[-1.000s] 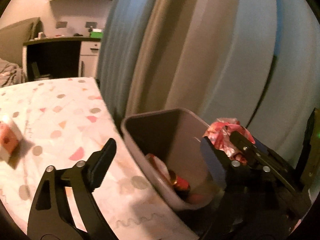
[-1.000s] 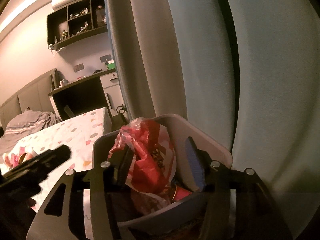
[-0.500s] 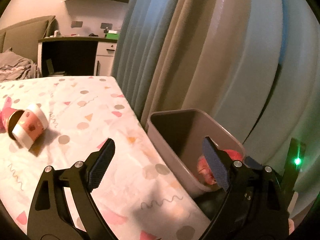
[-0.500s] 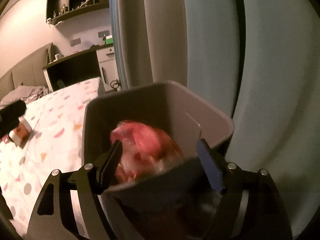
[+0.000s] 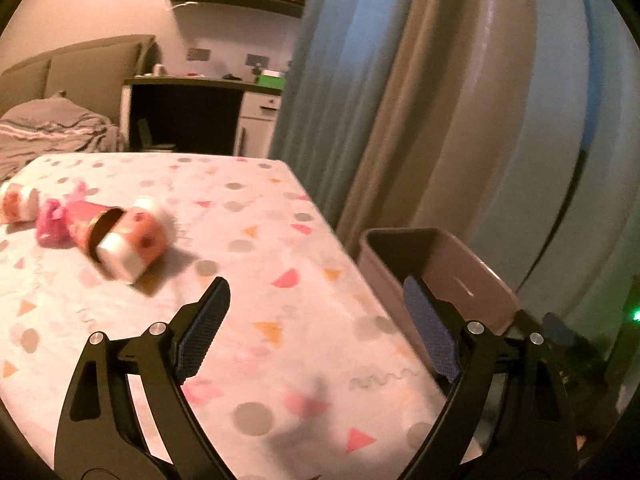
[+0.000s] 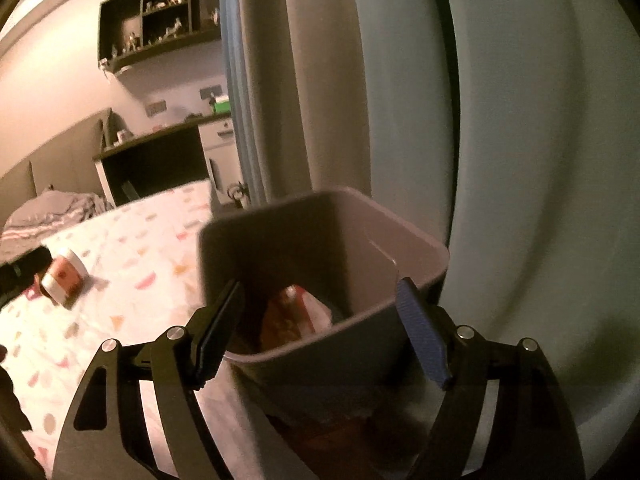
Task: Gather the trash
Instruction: 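Move both tools back over the table toward the remaining cups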
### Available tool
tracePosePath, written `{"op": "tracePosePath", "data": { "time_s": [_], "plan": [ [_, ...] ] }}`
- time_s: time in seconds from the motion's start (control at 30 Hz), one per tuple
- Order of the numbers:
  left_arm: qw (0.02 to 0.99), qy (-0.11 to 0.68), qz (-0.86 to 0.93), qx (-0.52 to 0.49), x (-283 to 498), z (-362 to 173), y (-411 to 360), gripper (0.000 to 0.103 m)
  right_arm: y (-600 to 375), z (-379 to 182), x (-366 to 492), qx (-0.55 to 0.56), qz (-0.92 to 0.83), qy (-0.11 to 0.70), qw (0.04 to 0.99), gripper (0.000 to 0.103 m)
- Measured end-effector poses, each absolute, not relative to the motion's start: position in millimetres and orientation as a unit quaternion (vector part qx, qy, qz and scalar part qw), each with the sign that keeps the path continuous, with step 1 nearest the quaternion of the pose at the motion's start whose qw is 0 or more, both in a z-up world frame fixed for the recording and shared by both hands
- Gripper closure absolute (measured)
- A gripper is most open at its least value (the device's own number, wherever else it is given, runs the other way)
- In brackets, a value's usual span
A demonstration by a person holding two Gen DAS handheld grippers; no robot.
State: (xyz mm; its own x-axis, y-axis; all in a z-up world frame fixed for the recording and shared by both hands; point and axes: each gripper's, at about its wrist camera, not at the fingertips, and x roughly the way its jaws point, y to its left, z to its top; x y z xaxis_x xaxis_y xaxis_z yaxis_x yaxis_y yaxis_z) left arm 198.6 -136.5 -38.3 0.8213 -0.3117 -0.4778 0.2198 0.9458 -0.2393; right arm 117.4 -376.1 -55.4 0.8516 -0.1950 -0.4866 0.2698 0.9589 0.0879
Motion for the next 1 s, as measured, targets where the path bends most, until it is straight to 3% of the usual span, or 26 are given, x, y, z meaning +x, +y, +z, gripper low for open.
{"op": "tracePosePath", "data": {
  "time_s": [0.3, 0.67, 1.0],
  "plan": [
    [0.959, 0.268, -0.046, -0.085, 188.2, -43.9, -57.8, 0.013, -327.0, -28.9, 122.9, 0.080, -0.067, 0.208, 0.973, 0.027],
    [0.959, 0.248, 0.105, -0.093, 178.8, -45.4, 66.3, 0.013, -200.8, -27.8, 170.9, 0.031, 0.050, 0.224, 0.973, 0.027],
    [0.953, 0.217, 0.174, -0.123, 195.6, -30.2, 133.8, 0.013, -110.3, -46.9, 224.7, 0.011, 0.094, 0.273, 0.958, 0.027]
  ]
}}
